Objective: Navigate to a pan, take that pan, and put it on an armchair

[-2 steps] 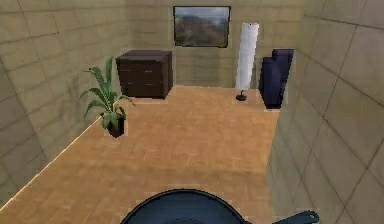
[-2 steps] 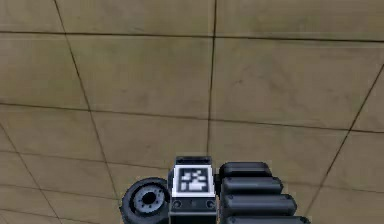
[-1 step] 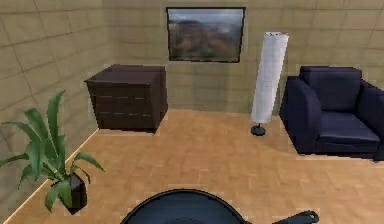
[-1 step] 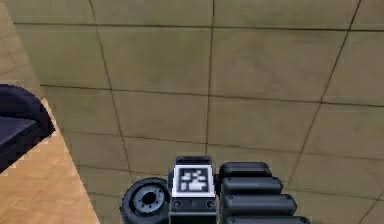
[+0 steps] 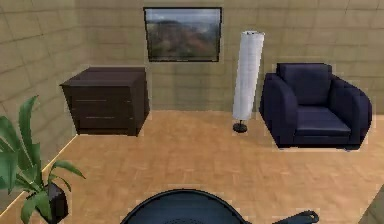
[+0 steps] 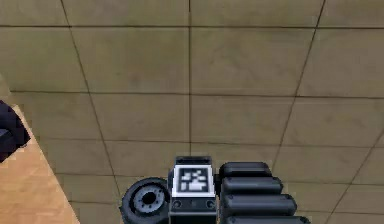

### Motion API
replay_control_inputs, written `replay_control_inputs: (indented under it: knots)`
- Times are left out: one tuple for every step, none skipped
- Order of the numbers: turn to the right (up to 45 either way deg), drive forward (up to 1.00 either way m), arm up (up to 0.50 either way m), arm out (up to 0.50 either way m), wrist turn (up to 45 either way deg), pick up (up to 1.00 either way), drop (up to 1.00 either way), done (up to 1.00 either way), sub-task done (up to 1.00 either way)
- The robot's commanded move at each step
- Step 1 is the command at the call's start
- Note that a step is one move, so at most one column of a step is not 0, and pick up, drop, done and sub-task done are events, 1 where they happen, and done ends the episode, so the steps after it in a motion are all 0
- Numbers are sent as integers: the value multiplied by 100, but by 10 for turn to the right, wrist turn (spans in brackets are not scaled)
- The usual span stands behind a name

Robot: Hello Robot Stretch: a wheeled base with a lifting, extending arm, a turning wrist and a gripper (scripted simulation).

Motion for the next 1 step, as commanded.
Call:
replay_control_inputs:
  knots:
    - [0,75,0,0,0,0,0,0,0]
